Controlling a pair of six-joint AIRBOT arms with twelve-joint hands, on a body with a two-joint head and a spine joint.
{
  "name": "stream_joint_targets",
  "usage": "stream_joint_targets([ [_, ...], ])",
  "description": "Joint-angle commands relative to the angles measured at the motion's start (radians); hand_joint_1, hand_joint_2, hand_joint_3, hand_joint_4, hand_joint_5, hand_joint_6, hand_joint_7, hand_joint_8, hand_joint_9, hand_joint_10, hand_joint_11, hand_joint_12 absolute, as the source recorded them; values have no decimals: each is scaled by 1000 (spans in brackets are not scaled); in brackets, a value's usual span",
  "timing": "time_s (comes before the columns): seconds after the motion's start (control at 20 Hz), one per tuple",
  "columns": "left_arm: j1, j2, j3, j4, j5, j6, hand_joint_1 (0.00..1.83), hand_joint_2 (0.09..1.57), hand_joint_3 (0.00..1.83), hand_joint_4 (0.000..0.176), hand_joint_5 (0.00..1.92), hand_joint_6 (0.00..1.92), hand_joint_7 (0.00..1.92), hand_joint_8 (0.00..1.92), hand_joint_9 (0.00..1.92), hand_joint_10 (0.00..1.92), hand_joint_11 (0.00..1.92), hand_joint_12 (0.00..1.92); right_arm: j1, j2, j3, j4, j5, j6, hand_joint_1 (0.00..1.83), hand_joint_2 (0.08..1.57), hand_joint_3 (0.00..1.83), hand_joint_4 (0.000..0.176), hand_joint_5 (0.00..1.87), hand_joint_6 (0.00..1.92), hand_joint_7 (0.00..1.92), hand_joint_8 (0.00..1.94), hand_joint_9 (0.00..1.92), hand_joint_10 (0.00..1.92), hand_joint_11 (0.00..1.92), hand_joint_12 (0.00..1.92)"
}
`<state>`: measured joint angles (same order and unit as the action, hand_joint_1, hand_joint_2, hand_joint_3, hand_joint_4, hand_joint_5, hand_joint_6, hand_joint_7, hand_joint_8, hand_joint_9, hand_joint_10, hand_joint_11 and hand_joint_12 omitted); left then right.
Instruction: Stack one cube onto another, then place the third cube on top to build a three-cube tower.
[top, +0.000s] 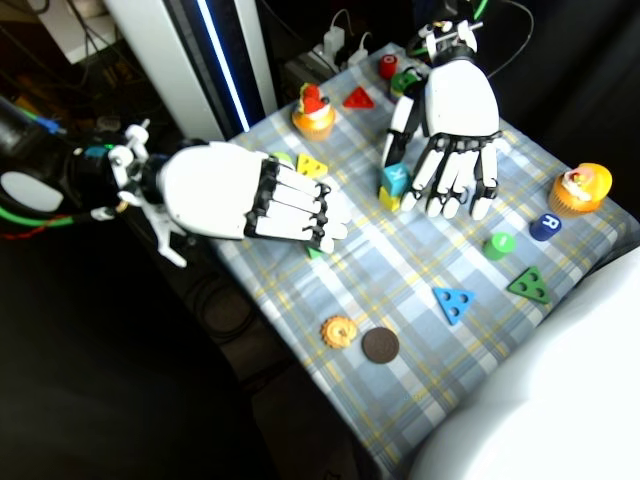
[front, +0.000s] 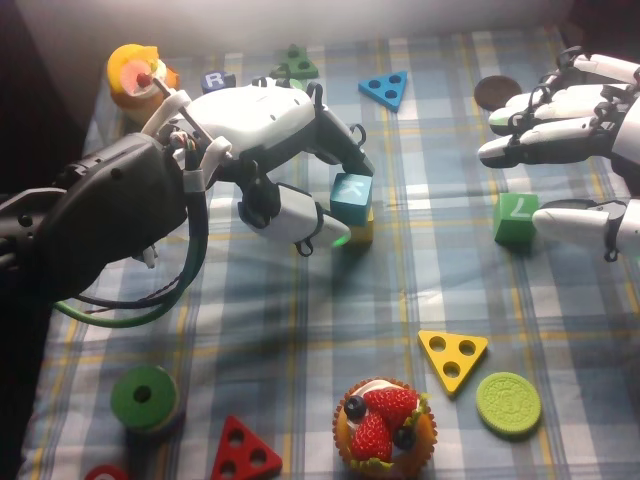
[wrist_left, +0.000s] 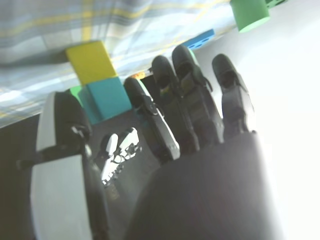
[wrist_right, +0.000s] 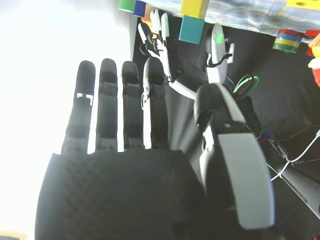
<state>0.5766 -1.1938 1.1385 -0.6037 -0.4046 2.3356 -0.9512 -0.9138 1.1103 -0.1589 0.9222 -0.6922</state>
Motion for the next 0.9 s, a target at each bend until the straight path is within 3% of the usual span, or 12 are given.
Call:
stream_joint_targets([
  [0.0, -5, 7, -1, 17, -97, 0, 933, 980, 0, 176, 808, 0, 676, 0, 574, 1, 0, 538, 16, 1, 4, 23, 118, 7, 416, 1312, 0, 0, 535, 0, 421, 0, 384, 1, 0, 991],
  [0.05, -4, 12, -8, 17, -103, 1, 887, 973, 0, 176, 663, 0, 612, 0, 540, 0, 0, 566, 16, 1, 4, 24, 118, 7, 389, 1299, 0, 4, 513, 0, 409, 0, 358, 0, 0, 952],
  [0.1, -3, 18, -16, 19, -115, 1, 887, 973, 0, 176, 663, 0, 612, 0, 540, 0, 0, 566, 16, 1, 4, 26, 118, 7, 389, 1299, 0, 4, 513, 0, 409, 0, 358, 0, 0, 952],
  [0.2, 1, 47, -55, 32, -162, 1, 804, 945, 0, 176, 396, 0, 470, 0, 473, 0, 0, 609, 17, 1, 4, 36, 119, 7, 498, 1264, 0, 6, 473, 2, 365, 3, 315, 2, 0, 902],
  [0.3, 8, 105, -125, 89, -252, -48, 687, 895, 0, 176, 154, 0, 277, 0, 367, 0, 0, 268, 21, -5, 10, 51, 117, 4, 669, 1151, 0, 0, 406, 0, 343, 0, 275, 0, 0, 777],
  [0.4, 36, 177, -190, 151, -338, -142, 616, 885, 0, 176, 71, 0, 194, 0, 269, 0, 0, 125, 33, -29, 35, 64, 78, 3, 713, 1083, 0, 0, 402, 1, 365, 4, 286, 4, 0, 831],
  [0.55, 103, 292, -294, 206, -462, -196, 611, 856, 0, 176, 63, 7, 176, 1, 203, 0, 13, 124, 57, -63, 67, 64, 1, -1, 752, 1015, 0, 0, 460, 10, 389, 5, 299, 6, 0, 929],
  [0.6, 130, 327, -323, 216, -501, -233, 596, 839, 0, 176, 107, 8, 202, 1, 211, 0, 49, 244, 64, -72, 73, 64, -21, -10, 748, 988, 0, 0, 494, 7, 395, 3, 314, 8, 0, 923],
  [0.65, 164, 363, -344, 226, -539, -298, 637, 833, 0, 176, 133, 0, 210, 0, 220, 0, 9, 510, 71, -81, 78, 64, -45, -21, 786, 960, 0, 0, 560, 11, 406, 3, 336, 10, 0, 833],
  [0.75, 221, 409, -373, 229, -612, -384, 682, 831, 0, 176, 138, 1, 212, 0, 198, 0, 1, 462, 78, -93, 84, 69, -85, -44, 810, 958, 0, 0, 593, 8, 395, 1, 313, 3, 0, 846],
  [0.85, 252, 434, -402, 220, -674, -393, 679, 830, 1, 167, 141, 0, 215, 2, 192, 2, 0, 495, 78, -99, 83, 88, -110, -83, 828, 942, 0, 0, 681, 10, 432, 5, 343, 8, 0, 923],
])
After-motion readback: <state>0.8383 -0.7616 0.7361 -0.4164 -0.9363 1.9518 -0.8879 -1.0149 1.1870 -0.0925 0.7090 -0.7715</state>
